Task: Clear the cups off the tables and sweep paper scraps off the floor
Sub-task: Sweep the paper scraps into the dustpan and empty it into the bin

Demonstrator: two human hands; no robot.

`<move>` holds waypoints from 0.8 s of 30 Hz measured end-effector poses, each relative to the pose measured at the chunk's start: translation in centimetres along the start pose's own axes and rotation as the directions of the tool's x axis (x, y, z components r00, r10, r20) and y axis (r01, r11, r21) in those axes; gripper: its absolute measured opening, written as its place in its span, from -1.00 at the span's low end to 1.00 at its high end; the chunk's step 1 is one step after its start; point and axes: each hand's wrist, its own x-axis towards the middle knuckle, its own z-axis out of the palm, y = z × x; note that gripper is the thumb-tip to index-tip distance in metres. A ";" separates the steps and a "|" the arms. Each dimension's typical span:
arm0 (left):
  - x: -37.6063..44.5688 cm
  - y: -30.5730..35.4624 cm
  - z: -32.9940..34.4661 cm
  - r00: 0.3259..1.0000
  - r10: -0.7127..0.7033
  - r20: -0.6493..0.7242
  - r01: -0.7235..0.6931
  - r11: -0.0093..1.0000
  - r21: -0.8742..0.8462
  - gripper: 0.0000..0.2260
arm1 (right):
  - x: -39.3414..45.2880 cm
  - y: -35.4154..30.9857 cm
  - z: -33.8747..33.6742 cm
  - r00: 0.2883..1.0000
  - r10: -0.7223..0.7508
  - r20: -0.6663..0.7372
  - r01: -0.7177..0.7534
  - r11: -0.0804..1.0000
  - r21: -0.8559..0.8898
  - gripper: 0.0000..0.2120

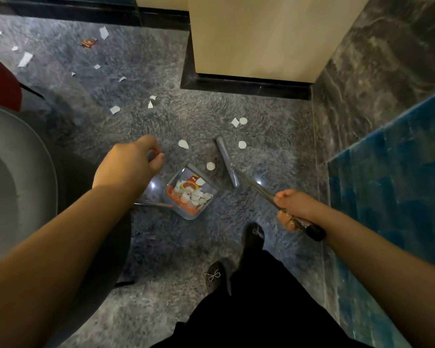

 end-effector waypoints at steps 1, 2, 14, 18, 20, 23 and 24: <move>0.8 -0.1 -0.1 1.000 0.000 -0.002 0.000 1.000 0.008 -0.89 | 0.6 -0.9 -0.3 1.000 0.004 -0.004 -0.004 1.000 -0.025 -0.76; 1.6 -0.1 -0.1 1.000 -0.001 0.000 0.001 1.000 0.015 -0.89 | 1.2 -1.9 -0.7 1.000 0.010 -0.005 -0.010 0.999 -0.047 -0.81; 12.7 -0.6 -0.3 0.987 -0.156 0.031 0.155 0.987 0.036 -0.86 | 12.0 -17.3 -2.6 0.991 0.061 0.120 -0.007 0.916 -0.401 -0.84; 14.4 -1.2 -0.5 0.977 -0.210 0.037 0.207 0.977 0.058 -0.82 | 13.7 -20.3 -1.1 0.970 0.157 0.188 -0.069 0.912 -0.404 -0.84; 14.6 -1.2 -0.4 0.976 -0.214 0.037 0.211 0.975 0.063 -0.82 | 14.0 -21.3 -0.5 0.949 0.217 0.230 -0.108 0.906 -0.410 -0.90; 14.6 -1.2 -0.5 0.974 -0.225 0.040 0.222 0.973 0.061 -0.87 | 14.2 -22.6 -0.6 0.911 0.284 0.300 -0.183 0.928 -0.324 -0.76; 14.7 -1.2 -0.5 0.974 -0.223 0.040 0.220 0.974 0.060 -0.89 | 14.1 -22.8 -0.7 0.902 0.295 0.316 -0.205 0.935 -0.289 -0.73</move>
